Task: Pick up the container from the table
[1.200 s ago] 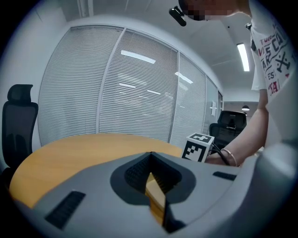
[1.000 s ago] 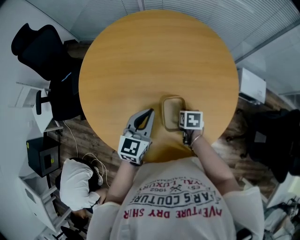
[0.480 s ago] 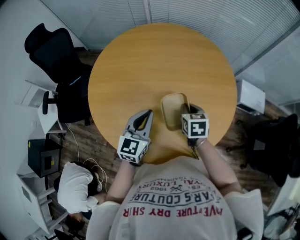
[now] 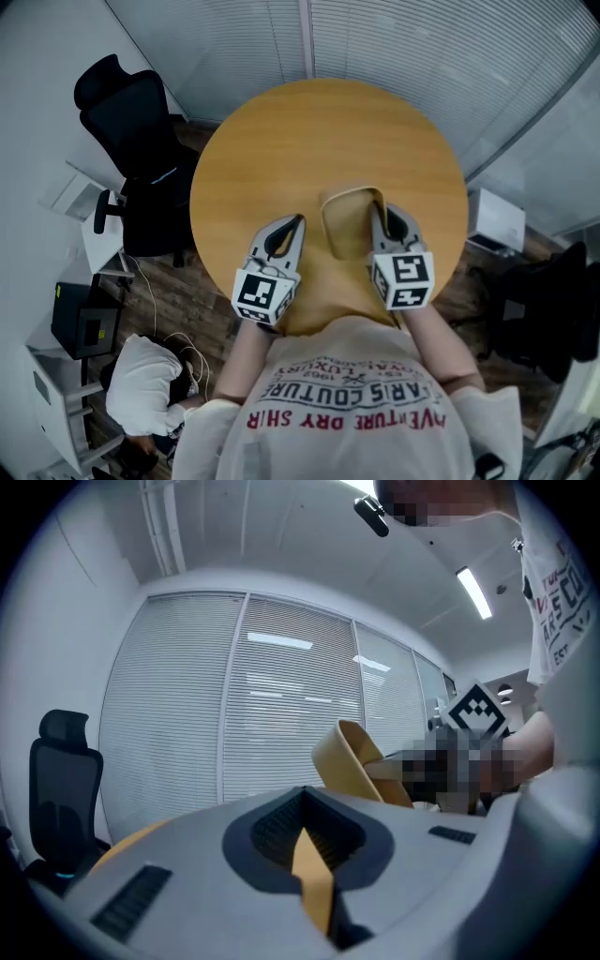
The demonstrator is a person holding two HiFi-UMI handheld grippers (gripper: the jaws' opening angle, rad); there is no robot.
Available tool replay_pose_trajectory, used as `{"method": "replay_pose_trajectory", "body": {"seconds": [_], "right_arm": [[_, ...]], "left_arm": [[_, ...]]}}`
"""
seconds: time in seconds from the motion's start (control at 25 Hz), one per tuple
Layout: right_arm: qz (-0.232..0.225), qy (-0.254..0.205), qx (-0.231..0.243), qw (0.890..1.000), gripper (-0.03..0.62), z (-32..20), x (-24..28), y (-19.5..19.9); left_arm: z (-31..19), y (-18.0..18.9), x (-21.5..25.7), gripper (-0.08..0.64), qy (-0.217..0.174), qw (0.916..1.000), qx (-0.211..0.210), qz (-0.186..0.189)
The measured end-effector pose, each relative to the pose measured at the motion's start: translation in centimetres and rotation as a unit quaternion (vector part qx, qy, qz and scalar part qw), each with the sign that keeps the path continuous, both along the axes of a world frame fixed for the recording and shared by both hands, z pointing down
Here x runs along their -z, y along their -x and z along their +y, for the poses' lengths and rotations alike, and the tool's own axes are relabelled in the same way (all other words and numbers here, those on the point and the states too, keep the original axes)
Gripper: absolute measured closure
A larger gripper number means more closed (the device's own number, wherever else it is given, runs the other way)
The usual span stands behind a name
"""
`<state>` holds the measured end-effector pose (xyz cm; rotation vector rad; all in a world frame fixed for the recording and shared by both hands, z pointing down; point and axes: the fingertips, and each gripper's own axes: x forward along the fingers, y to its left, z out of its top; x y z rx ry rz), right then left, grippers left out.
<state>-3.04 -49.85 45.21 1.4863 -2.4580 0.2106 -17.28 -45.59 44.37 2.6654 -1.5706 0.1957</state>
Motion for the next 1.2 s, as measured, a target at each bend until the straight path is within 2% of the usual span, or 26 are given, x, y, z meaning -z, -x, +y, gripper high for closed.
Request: {"method": "replay_pose_trajectory", "body": {"seconds": [0.2,0.44,0.72,1.2], "right_arm": [[-0.002,-0.083,0.03,0.996,0.591,1.6,3.7,0.8],[-0.016,-0.135,0.044,0.99,0.591,2.6,5.7,1.3],[-0.019,-0.133,0.041,0.99,0.591,2.4,5.7,1.3],[-0.02,-0.109,0.037,0.993,0.591,2.5,4.6,1.4]], "left_arm": [[0.1,0.9,2.1,0.56,-0.021,0.9997,0.009,0.006],[0.2,1.8,3.5,0.56,-0.027,0.9992,0.025,0.012],[0.0,1.9,3.8,0.56,-0.041,0.9989,0.023,0.004],[0.4,2.0,3.8,0.56,-0.034,0.9991,0.026,0.006]]}}
